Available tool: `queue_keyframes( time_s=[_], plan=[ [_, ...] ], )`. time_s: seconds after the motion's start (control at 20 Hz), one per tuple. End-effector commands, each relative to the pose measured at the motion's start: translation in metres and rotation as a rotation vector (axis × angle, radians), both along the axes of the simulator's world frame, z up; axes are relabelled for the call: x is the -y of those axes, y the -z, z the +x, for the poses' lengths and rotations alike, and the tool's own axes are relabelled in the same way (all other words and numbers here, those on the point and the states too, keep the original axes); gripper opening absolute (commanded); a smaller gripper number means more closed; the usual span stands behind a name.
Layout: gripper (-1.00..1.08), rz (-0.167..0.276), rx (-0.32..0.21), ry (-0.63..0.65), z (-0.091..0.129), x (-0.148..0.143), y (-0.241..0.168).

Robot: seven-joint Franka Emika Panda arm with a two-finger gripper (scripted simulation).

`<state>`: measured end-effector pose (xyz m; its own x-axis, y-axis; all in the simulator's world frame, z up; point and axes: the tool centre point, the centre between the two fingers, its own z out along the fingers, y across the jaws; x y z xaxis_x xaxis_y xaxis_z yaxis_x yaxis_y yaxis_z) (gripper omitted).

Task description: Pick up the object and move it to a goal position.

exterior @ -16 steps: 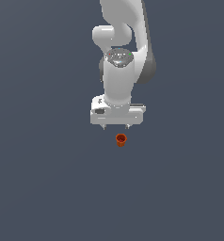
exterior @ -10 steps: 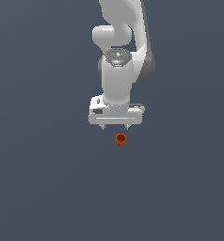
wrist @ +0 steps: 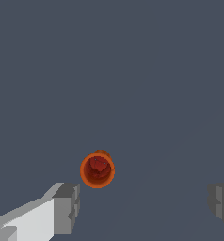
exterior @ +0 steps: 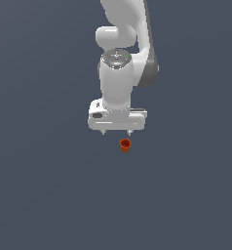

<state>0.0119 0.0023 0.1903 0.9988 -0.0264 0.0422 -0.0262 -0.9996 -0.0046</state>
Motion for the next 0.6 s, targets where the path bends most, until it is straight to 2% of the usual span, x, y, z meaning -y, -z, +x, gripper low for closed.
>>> queue_keyframes(
  time_s=[0.0, 0.55],
  plan=[
    [1.0, 0.001, -0.003, 0.008, -0.001, -0.002, 0.005],
    [1.0, 0.002, -0.027, 0.118, -0.015, -0.029, 0.065]
  ],
)
